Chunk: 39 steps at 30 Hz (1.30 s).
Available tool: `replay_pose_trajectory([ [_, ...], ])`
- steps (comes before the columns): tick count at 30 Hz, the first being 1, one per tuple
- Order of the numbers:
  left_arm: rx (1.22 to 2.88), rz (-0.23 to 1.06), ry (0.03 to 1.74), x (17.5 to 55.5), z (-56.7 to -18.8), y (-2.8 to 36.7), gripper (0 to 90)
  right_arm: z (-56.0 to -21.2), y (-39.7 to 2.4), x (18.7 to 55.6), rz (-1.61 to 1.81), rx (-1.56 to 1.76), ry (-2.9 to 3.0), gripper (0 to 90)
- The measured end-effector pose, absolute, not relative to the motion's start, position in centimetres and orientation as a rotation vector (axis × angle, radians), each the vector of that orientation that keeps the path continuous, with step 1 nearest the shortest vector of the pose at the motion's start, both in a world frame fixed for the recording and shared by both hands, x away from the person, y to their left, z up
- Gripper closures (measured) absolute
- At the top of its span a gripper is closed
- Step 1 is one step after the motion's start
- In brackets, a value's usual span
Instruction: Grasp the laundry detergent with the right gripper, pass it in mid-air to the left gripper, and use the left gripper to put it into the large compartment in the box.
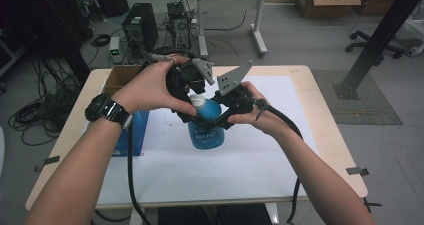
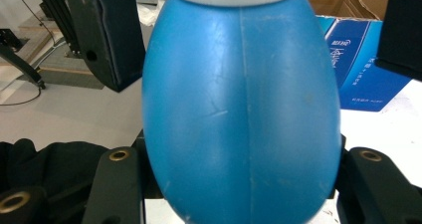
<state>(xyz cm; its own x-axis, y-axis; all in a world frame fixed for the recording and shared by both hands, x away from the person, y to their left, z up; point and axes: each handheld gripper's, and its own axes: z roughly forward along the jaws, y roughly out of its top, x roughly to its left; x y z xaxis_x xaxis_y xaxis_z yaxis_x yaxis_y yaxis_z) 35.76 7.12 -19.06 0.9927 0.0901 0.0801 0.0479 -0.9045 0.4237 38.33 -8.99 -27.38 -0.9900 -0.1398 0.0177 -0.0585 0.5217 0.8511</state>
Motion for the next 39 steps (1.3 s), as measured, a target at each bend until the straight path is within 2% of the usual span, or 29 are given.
replay_pose_trajectory([
  [21, 2.735, 0.118, 0.088, 35.84, -19.27, 6.77, 25.7, -27.48, -9.01, 38.32, -1.483, 0.171, -2.669, 43.7],
  [39, 2.758, 0.125, 0.087, 35.65, -19.29, 6.61, 28.8, -27.5, -9.15, 38.25, -1.488, 0.164, -2.674, 43.7],
])
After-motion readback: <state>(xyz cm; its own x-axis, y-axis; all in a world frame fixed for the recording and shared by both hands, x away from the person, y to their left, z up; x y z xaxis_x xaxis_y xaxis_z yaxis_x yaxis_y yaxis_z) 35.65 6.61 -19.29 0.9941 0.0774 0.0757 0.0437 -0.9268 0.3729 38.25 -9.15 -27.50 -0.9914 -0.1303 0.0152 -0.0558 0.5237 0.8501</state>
